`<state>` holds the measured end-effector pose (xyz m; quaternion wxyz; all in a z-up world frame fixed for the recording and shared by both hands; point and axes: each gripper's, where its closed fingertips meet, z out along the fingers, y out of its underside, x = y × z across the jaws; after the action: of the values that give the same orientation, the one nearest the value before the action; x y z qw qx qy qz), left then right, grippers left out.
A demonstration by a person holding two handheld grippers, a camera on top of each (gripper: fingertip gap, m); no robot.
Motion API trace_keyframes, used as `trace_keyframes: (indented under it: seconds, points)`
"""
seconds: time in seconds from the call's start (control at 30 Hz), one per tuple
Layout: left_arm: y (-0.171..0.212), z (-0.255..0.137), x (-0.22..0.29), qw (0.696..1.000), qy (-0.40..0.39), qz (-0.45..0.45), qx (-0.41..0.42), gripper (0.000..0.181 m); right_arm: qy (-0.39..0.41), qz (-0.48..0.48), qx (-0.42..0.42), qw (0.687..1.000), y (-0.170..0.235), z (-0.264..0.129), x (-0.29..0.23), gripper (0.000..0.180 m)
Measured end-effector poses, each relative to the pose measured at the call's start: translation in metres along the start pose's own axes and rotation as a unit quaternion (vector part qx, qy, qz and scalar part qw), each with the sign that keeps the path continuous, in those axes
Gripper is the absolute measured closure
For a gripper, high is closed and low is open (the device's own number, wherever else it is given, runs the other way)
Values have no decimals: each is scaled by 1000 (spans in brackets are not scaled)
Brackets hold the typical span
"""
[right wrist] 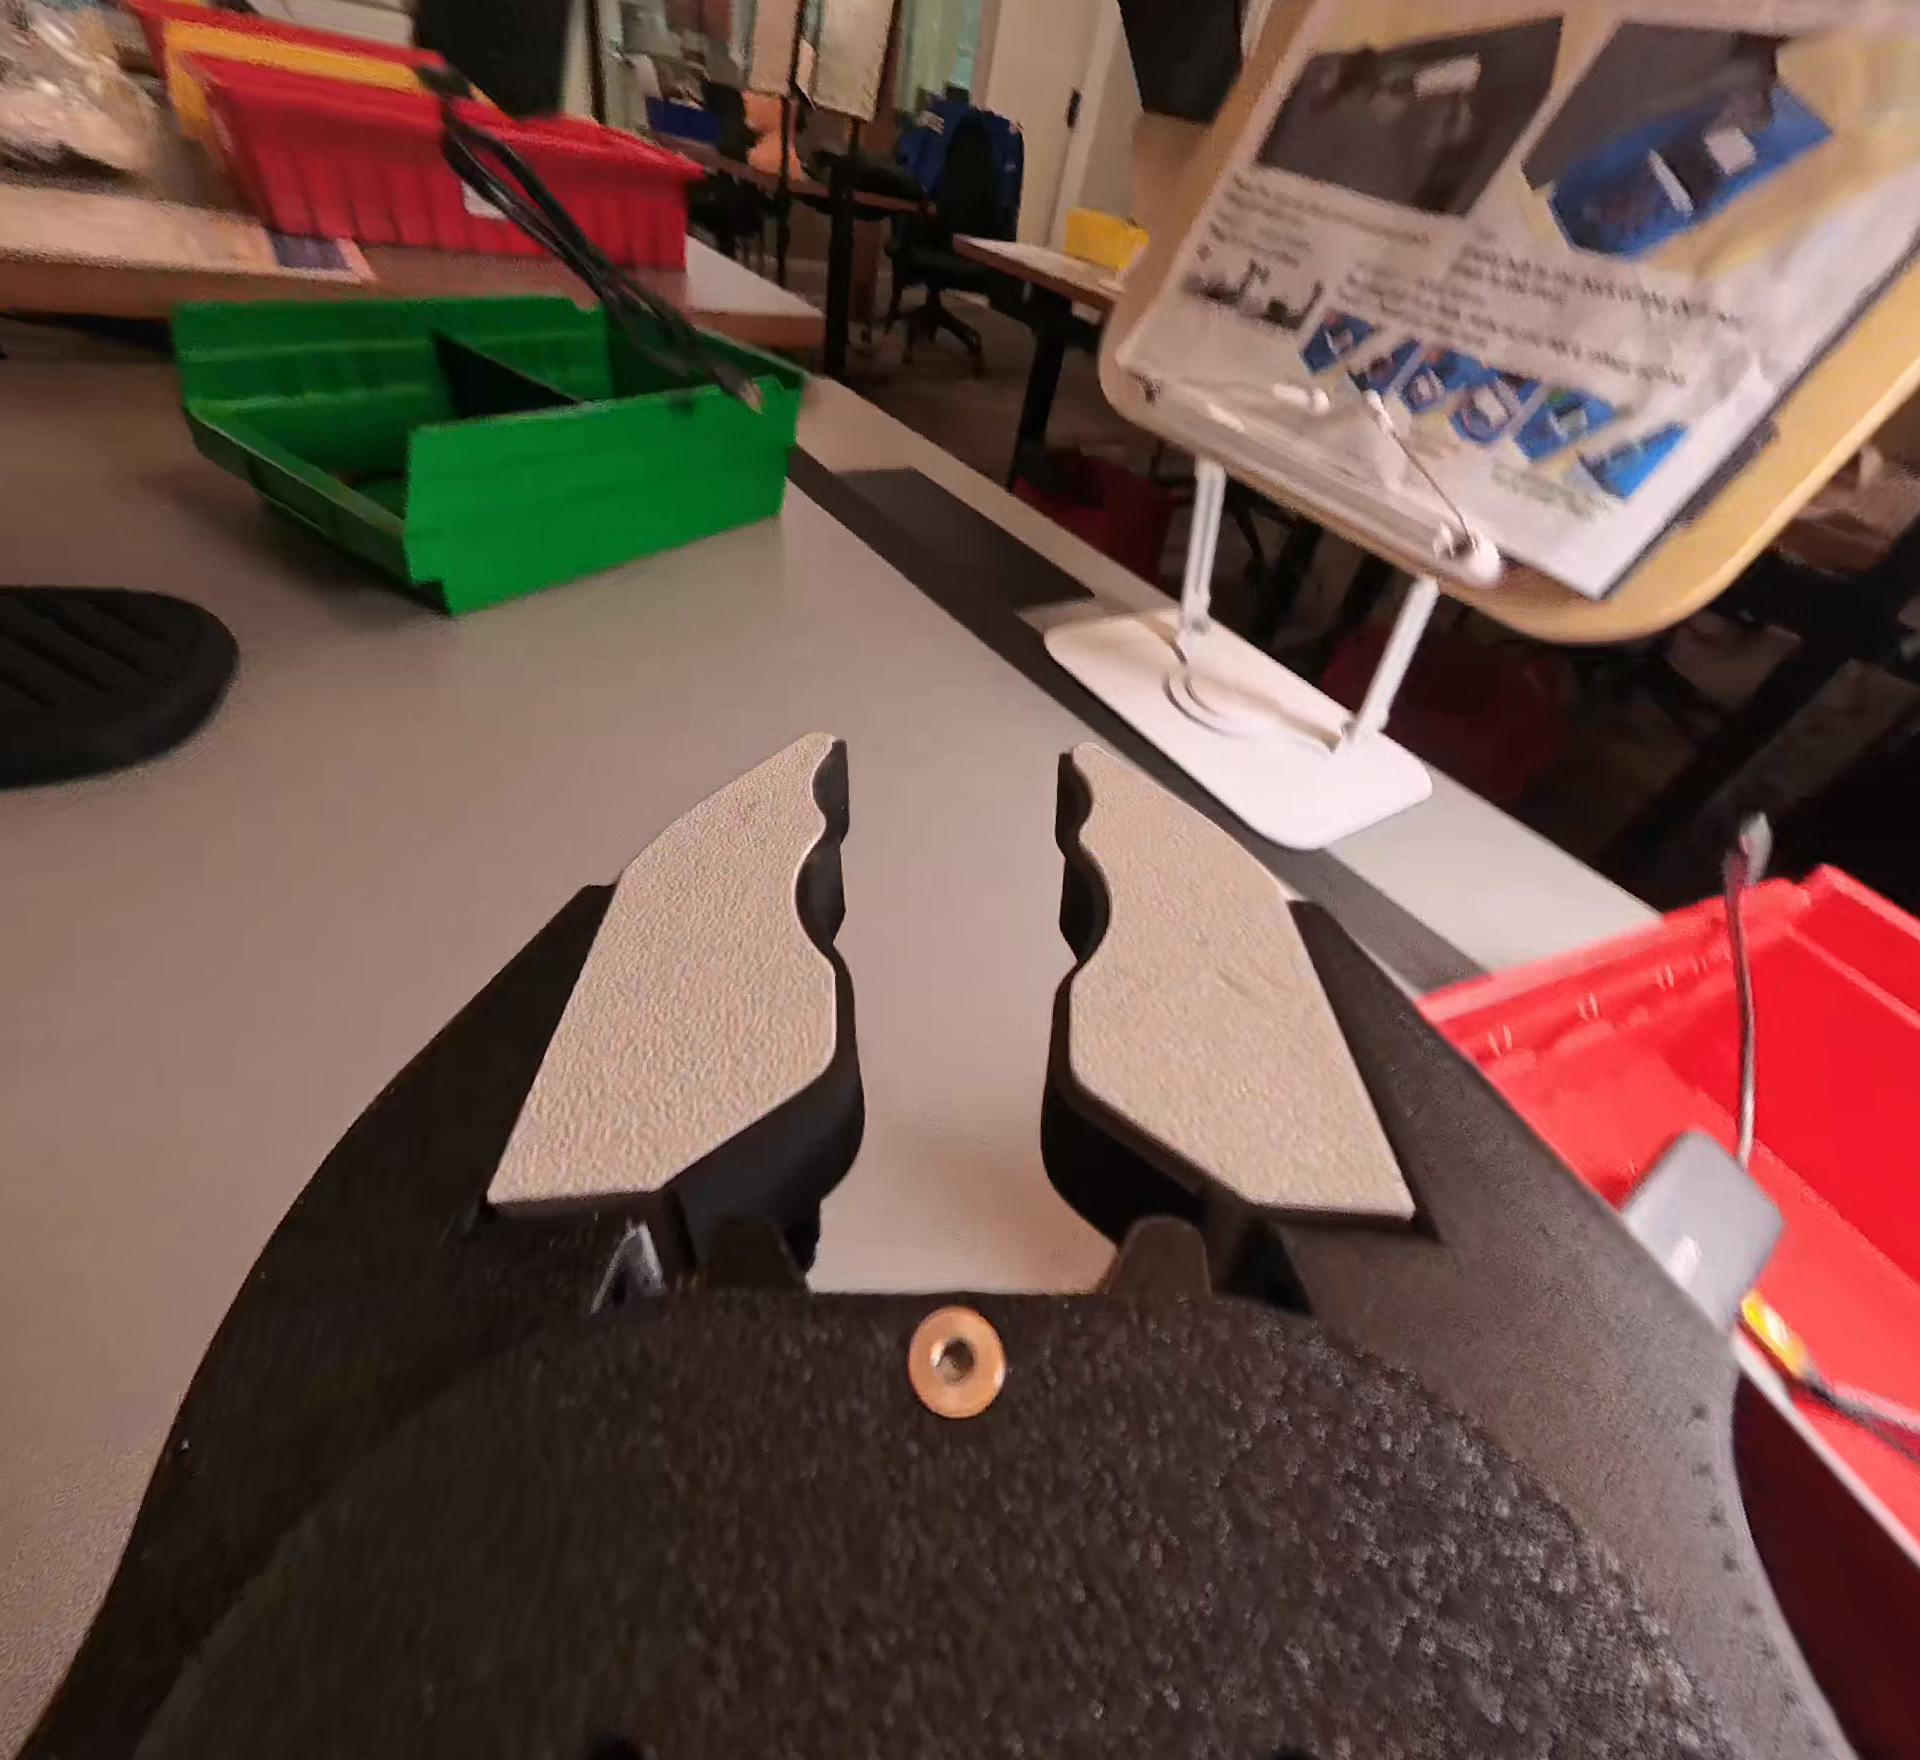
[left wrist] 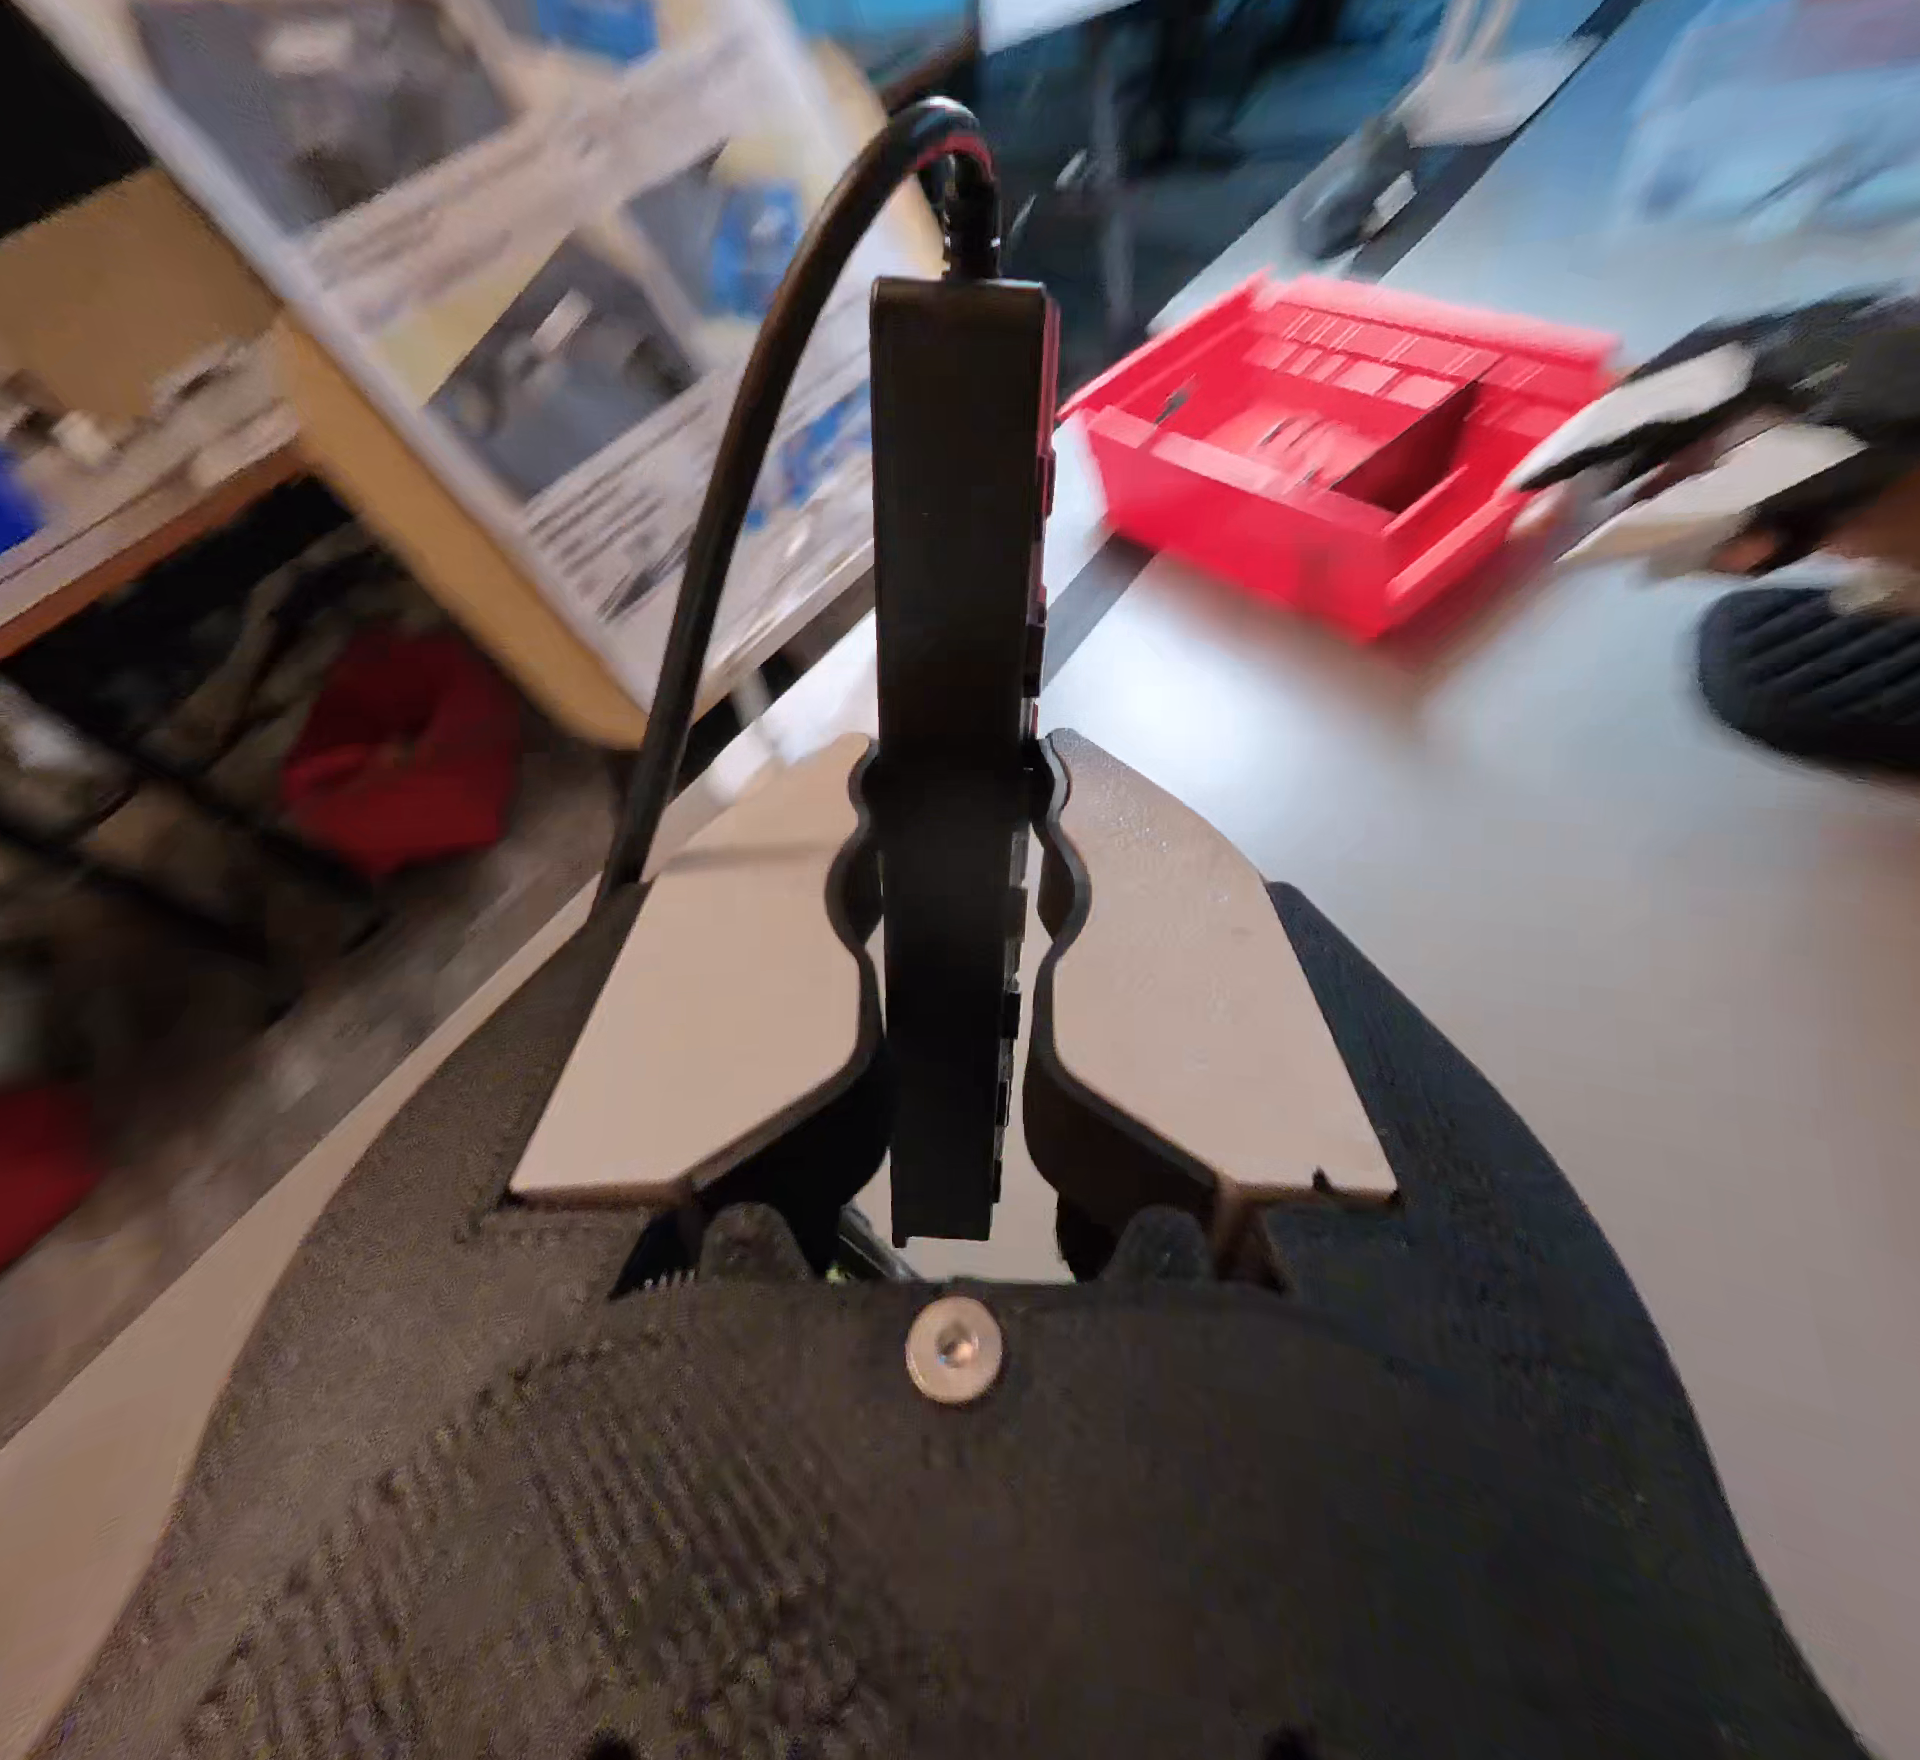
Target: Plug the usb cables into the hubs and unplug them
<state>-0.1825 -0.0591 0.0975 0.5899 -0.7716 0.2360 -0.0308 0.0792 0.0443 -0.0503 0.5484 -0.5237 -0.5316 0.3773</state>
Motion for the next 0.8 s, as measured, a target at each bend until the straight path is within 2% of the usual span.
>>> trace_keyframes:
  seconds: [0.07,0.17,0.3,0.4,0.57,0.8]
  points:
    - [-24,12,37,995,68,-27,66,154,-26,-8,26,999,-31,10,-14,141]
    - [-48,29,87,969,176,-87,147,154,-80,-13,57,995,-76,26,-41,137]
    - [-53,52,127,925,268,-164,213,154,-144,-19,66,987,-111,42,-77,134]
    - [-44,69,133,898,298,-217,240,154,-181,4,33,983,-107,52,-97,132]
    - [-27,89,138,857,345,-303,232,154,-172,31,-7,985,-83,70,-104,136]
    - [-24,94,149,854,352,-311,224,155,-195,90,-2,977,-78,73,-109,147]
